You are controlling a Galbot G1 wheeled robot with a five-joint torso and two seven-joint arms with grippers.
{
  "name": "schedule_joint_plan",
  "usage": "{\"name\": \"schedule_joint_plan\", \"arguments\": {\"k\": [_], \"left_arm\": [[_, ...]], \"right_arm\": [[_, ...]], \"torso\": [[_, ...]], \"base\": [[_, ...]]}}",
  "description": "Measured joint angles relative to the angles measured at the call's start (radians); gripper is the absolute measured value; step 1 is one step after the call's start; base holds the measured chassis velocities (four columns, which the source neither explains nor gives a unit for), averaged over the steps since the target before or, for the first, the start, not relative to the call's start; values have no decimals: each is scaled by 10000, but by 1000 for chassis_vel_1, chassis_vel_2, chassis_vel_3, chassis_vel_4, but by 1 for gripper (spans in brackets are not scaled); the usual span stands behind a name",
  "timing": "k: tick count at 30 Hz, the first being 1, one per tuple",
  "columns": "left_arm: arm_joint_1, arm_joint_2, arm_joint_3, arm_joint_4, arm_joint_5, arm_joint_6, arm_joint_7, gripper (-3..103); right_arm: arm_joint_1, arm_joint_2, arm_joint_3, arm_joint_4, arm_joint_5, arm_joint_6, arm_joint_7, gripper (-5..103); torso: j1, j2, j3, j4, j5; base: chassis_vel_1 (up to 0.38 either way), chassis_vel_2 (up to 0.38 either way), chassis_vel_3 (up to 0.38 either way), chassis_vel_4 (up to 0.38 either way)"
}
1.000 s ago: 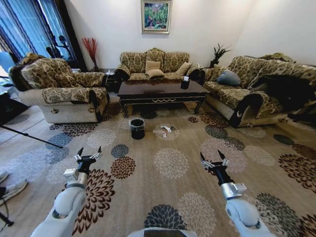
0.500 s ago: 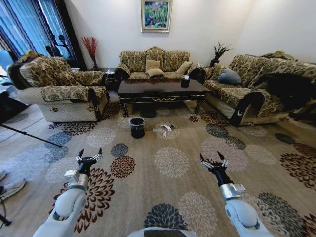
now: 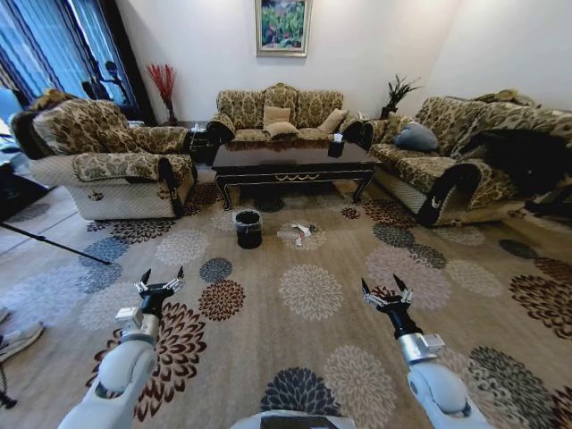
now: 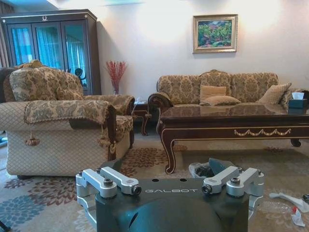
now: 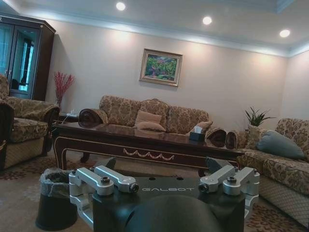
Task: Move to the front of the table and pick up the trash from the floor, then place it into the trash bin.
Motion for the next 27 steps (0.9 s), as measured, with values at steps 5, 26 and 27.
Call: {"name": "schedule_joint_plan", "arguments": {"k": [5,26,27], "left_arm": [[43,-21,-14,-8,3,-36,9,100],[5,-75,78,42,40,-24,-40,100],[-2,-76,83,51,41,-21,-40,100]], "right_arm": [[-25,44,14,0,-58,0,47,100],[-161,81,18,12,-124,44,-52,100],[-161,85,18,12,-126,45,-54,100]], "torso": [[-95,-228,-132,0,0],[-455,-1102,-648,0,0],[-470,-1138,-667,0,0]], "base": [[0,0,0,0],[0,0,0,0],[0,0,0,0]]}}
